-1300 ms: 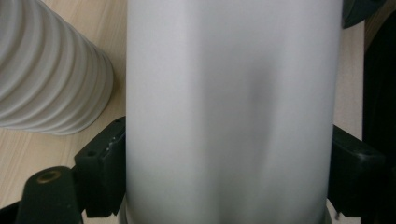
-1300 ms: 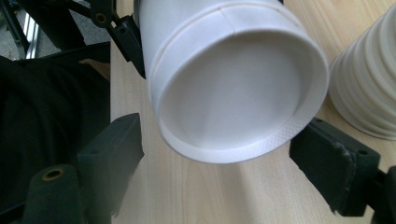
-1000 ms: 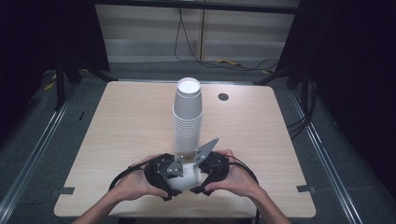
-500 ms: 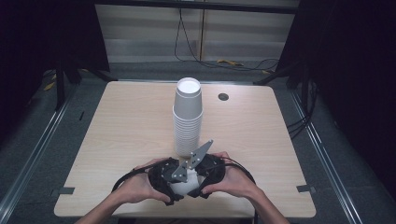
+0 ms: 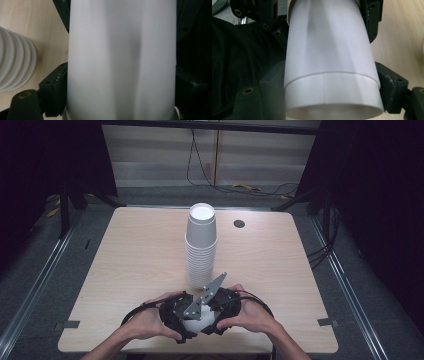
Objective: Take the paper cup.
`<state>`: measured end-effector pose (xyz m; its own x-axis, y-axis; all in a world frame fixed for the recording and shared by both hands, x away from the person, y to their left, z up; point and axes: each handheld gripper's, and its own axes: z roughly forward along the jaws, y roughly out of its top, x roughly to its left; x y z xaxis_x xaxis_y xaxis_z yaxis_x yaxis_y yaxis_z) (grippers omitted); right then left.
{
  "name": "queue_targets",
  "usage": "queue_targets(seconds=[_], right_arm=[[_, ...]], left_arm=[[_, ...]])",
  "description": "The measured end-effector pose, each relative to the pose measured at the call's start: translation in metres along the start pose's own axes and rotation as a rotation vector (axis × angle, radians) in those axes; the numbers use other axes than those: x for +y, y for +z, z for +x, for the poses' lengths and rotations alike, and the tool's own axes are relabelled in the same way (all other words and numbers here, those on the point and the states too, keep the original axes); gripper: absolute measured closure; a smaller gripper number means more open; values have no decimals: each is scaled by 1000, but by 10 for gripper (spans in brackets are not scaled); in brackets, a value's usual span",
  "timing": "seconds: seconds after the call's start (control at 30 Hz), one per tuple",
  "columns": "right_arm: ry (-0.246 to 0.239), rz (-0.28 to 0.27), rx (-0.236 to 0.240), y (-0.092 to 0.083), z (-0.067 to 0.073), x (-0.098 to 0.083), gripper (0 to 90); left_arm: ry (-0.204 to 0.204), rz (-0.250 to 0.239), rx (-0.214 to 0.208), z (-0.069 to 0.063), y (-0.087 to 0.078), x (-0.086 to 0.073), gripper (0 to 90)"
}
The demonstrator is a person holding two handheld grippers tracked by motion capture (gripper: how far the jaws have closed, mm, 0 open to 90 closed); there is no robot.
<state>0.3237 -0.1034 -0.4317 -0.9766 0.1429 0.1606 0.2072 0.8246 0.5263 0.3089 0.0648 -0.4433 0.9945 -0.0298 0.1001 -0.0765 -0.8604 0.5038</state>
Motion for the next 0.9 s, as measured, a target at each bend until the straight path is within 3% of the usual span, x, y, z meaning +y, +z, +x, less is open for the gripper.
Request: queue_targets(seconds=[0.03, 0.07, 0.13, 0.17, 0.2, 0.23, 0.47, 0.63, 0.73, 0.83, 0.9], right_arm=[[-5, -3, 3, 0, -1, 0, 228], [-8, -2, 1, 0, -1, 0, 228], [-4, 2, 5, -1, 0, -1, 228], [-2, 0, 7, -1, 0, -1, 228], [-1, 0, 8, -1, 0, -1, 229], [-1, -1, 6, -2, 0, -1, 229], [8, -9, -1, -2, 0, -1, 233], [-1, -15, -5, -1, -1, -1, 235], [-3, -6, -1, 0, 0, 0, 235], [-16, -11, -6, 0, -1, -1, 235], [-3, -5, -5, 1, 0, -2, 235]], left_arm=[[-4, -4, -4, 0, 0, 0, 148], [39, 16, -13, 2, -1, 0, 145], [41, 7, -8, 2, -2, 0, 141], [12, -15, 5, 1, -2, -1, 139], [12, -15, 5, 1, -2, -1, 138], [-22, -57, -1, 0, -3, -3, 136], [-24, -92, -5, 3, -7, -6, 141], [4, -122, -6, 6, -11, -12, 143], [9, -187, -29, 8, -17, -16, 148], [-1, -218, -51, 10, -20, -17, 153], [-21, -284, -52, 12, -27, -20, 156]])
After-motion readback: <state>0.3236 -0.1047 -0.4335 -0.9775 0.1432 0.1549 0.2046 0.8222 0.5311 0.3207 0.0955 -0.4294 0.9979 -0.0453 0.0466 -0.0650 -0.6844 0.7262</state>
